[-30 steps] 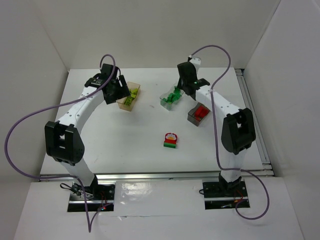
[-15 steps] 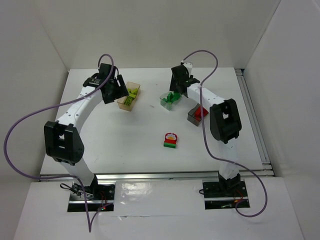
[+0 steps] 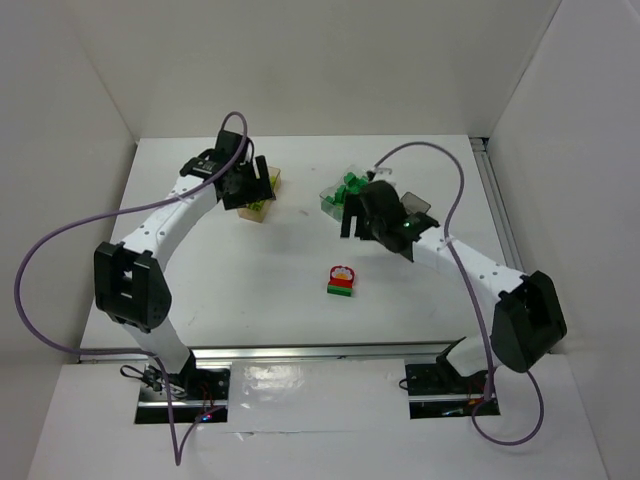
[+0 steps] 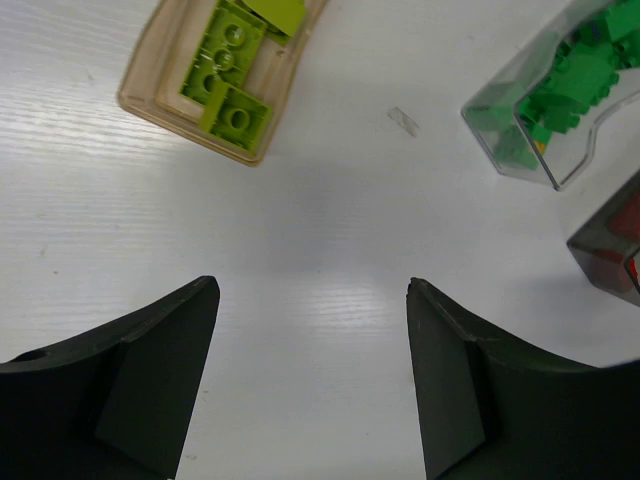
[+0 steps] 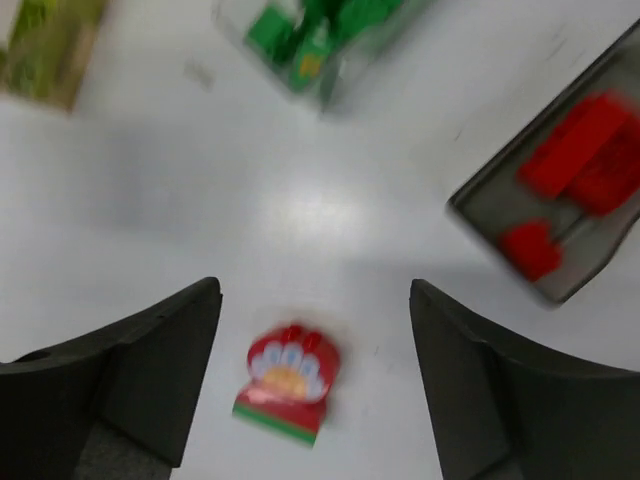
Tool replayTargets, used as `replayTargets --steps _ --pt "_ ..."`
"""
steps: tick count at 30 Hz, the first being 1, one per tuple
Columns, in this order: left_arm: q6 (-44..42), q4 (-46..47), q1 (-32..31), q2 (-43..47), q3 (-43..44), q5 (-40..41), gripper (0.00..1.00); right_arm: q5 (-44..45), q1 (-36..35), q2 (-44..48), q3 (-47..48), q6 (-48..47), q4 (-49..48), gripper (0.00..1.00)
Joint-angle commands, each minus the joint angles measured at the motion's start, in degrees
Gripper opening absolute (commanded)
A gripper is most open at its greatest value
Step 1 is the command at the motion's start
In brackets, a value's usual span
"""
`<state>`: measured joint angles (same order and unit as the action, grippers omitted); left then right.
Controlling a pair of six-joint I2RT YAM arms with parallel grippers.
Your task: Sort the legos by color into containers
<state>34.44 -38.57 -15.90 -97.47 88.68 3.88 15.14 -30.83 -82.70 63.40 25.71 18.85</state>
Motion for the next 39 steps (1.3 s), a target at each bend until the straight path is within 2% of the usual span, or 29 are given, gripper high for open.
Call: replayTargets --steps 1,6,9,17,21,25,27,32,35,39 --pt "-1.13 0.42 -2.11 0.97 0.78 -0.89 0.84 -5.02 -6.5 2.7 -7.3 5.29 8.83 0.9" --pt "-0.6 0.42 -4.48 -0.09 0.79 -0.89 0.84 -6.35 -12.05 4.03 -10.75 10.39 9.98 0.96" --pt "-0.07 0.42 -5.19 -0.09 0.18 -0.37 0.84 -6.35 -12.85 1.4 -10.75 12.07 10.5 0.97" --pt "0.46 0.42 -6.34 0.97 -0.97 -0.36 0.84 -7.4 -15.14 -4.66 -10.75 13.75 3.92 0.99" --pt "0.46 0.42 -6.34 1.49 -1.5 -0.36 0.84 -7.4 -15.14 -7.65 -7.86 13.75 1.98 0.99" --pt "-1.29 -2.38 -5.81 0.97 -0.01 4.62 0.85 -10.29 -16.27 -10.02 -5.83 13.05 -2.49 0.99" --pt "-1.83 -4.31 -4.06 0.97 0.78 4.65 0.85 -11.09 -16.81 -10.64 -4.44 12.52 -5.22 0.99" --pt "-3.93 -4.94 0.42 4.04 0.79 4.48 0.85 -6.27 -17.6 -10.64 -3.89 12.51 -4.01 0.99" --pt "-3.94 -4.94 0.43 4.75 -0.79 3.86 0.85 -2.4 -17.6 -10.64 -3.89 13.47 -0.84 0.99" --pt "-2.71 -3.71 0.43 4.22 -2.11 1.31 0.85 2.6 -17.6 -14.94 0.58 15.23 5.82 0.99"
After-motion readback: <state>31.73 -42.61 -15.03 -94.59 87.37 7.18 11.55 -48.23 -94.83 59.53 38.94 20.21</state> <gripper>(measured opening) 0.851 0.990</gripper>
